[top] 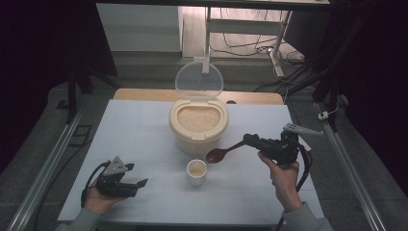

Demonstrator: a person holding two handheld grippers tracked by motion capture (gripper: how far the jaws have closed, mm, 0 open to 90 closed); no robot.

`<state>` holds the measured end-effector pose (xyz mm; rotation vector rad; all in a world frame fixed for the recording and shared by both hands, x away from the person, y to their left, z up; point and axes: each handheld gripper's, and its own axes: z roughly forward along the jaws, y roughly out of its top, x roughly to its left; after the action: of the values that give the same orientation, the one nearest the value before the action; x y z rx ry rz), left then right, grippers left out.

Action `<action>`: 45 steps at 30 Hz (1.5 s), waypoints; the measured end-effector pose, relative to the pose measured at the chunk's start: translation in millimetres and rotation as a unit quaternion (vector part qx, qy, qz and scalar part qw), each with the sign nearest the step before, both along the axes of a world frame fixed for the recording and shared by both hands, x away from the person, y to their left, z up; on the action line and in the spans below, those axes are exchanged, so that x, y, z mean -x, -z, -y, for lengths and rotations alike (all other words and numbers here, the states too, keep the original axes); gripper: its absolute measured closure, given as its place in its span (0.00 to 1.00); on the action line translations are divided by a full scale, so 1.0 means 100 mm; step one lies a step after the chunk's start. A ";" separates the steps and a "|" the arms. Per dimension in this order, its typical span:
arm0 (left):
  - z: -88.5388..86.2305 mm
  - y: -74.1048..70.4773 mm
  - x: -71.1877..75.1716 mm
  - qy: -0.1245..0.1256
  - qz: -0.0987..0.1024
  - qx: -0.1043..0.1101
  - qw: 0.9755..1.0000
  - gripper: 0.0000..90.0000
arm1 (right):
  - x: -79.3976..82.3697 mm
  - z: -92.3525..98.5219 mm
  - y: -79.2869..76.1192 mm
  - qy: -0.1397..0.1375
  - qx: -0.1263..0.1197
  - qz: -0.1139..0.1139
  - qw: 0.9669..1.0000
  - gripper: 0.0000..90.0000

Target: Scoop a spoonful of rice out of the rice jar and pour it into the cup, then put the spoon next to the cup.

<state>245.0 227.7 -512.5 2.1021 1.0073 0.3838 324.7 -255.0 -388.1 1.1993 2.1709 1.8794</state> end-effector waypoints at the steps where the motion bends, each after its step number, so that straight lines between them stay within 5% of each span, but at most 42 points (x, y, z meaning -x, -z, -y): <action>1: 0.00 0.00 0.00 0.000 0.000 0.000 1.000 0.24 | 0.00 0.02 0.00 0.001 0.001 0.000 1.000 0.92; 16: 0.01 -0.01 0.00 -0.001 0.002 0.001 1.000 0.24 | 0.10 0.17 -0.01 -0.017 0.023 -0.018 0.999 0.92; 25: 0.00 -0.01 -0.01 -0.001 0.001 0.001 1.000 0.24 | 0.14 0.10 0.05 -0.052 0.052 -0.041 0.996 0.92; 34: 0.00 0.00 -0.01 0.000 0.001 -0.001 1.000 0.24 | 0.16 -0.11 0.24 -0.101 0.084 -0.075 0.988 0.92; 45: 0.01 0.00 -0.01 0.001 0.000 -0.001 1.000 0.24 | 0.10 -0.35 0.45 -0.161 0.111 -0.123 0.973 0.92</action>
<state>246.4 226.9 -512.4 2.1050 1.0052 0.3850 315.2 -220.0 -433.5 1.1486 2.7694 1.5901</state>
